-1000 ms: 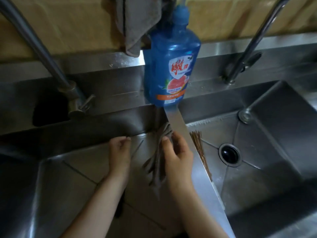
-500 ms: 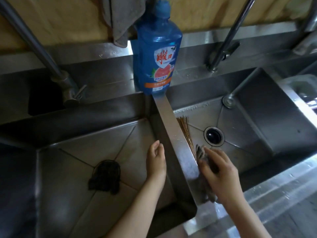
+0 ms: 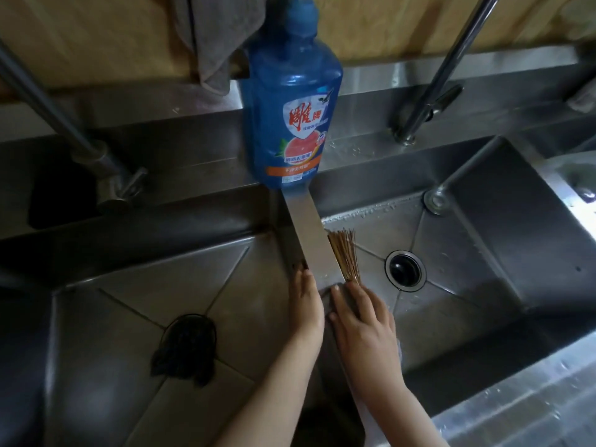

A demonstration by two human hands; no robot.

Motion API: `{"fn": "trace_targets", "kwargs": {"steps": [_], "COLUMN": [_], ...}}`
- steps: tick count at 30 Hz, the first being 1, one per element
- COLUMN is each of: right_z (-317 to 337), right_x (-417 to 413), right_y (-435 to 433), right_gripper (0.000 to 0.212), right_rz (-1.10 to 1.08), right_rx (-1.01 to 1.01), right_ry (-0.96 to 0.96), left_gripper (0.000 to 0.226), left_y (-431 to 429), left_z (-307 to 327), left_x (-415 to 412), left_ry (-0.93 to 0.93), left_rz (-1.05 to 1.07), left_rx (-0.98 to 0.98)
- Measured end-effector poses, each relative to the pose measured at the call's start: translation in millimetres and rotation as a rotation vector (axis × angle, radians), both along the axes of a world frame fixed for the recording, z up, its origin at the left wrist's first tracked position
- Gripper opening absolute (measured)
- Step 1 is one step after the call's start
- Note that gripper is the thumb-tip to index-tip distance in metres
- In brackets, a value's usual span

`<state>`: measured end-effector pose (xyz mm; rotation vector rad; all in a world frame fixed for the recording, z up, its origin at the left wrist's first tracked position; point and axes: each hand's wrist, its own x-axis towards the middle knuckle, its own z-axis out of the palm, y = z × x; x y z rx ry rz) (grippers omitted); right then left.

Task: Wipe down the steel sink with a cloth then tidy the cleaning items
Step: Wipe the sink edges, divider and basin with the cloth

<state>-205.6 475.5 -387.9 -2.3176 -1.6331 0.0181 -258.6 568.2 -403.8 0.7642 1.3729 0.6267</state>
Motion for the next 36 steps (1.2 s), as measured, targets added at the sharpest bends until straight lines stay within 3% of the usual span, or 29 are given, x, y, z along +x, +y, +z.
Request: {"fn": "trace_targets", "kwargs": {"steps": [8, 12, 16, 20, 25, 31, 36], "right_z": [2, 3, 4, 0, -4, -7, -5], "right_x": [21, 32, 36, 41, 40, 30, 32], "right_y": [117, 160, 186, 182, 132, 72, 88], "right_gripper": [0.045, 0.038, 0.033, 0.037, 0.038, 0.041, 0.037], "right_rz": [0.039, 0.011, -0.013, 0.038, 0.058, -0.012, -0.015], "right_rx": [-0.036, -0.012, 0.025, 0.027, 0.022, 0.058, 0.058], "right_ry": [0.151, 0.315, 0.397, 0.424, 0.476, 0.586, 0.571], "left_gripper": [0.025, 0.058, 0.05, 0.031, 0.044, 0.035, 0.035], "left_y": [4, -4, -3, -3, -3, 1, 0], "left_z": [2, 0, -4, 1, -4, -8, -10], "left_x": [13, 25, 27, 25, 26, 25, 24], "left_ry": [-0.031, 0.048, 0.195, 0.151, 0.104, 0.154, 0.128], "left_rz": [0.136, 0.168, 0.168, 0.157, 0.198, 0.171, 0.183], "left_rx": [0.023, 0.133, 0.161, 0.161, 0.146, 0.175, 0.185]}}
